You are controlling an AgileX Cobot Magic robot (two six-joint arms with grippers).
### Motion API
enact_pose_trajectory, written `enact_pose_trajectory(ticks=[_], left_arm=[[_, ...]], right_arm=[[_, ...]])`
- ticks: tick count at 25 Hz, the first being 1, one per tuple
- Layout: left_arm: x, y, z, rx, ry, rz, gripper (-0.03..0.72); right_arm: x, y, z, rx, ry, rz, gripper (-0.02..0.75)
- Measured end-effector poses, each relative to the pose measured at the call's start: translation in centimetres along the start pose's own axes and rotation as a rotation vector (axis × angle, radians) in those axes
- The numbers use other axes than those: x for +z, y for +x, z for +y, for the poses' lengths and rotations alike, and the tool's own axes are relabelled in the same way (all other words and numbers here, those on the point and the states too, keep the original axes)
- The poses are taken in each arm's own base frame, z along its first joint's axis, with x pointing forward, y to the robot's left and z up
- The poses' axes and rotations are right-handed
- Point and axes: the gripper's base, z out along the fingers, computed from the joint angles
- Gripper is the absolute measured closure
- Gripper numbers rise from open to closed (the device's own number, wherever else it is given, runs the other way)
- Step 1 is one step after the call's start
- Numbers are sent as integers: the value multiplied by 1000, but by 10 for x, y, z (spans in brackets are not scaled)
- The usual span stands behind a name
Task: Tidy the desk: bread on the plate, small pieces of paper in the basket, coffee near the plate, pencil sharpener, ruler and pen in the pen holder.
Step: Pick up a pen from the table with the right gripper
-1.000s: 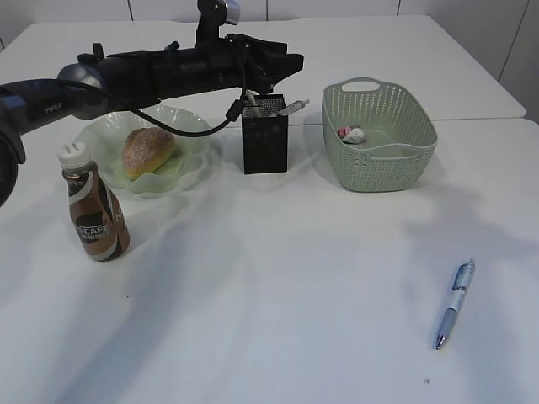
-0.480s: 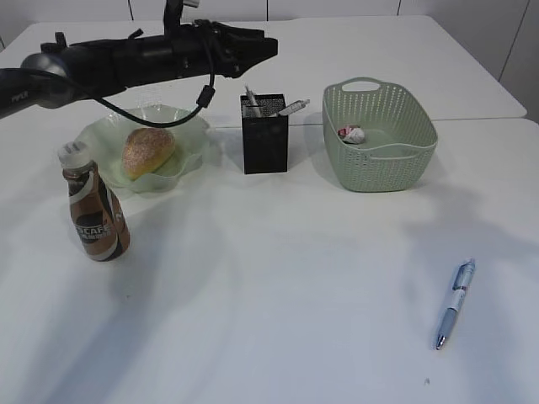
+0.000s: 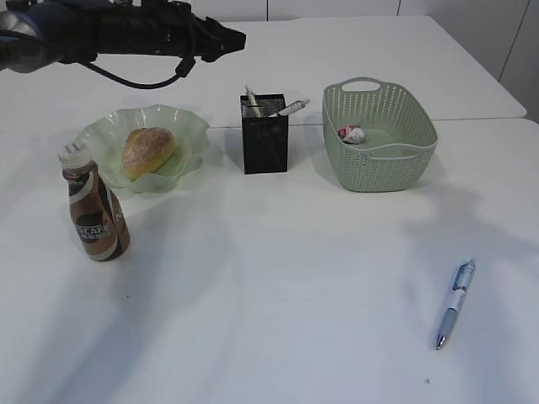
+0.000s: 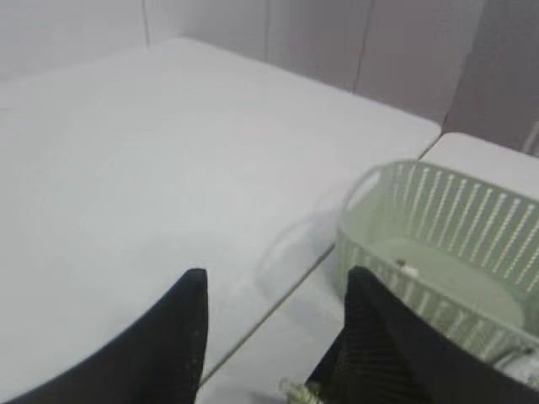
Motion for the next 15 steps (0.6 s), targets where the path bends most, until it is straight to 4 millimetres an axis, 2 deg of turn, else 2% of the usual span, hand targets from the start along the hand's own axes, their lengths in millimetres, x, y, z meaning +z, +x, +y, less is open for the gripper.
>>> enact_pose_trajectory(ticks=[9,15], left_arm=[[-10,22,-2,-121,-35,354,318],[-32,10,-10,-144,-51,528,318]], right_arm=[[0,0,0,-1,-2,0,425],[0,0,0,-3,-2,0,425]])
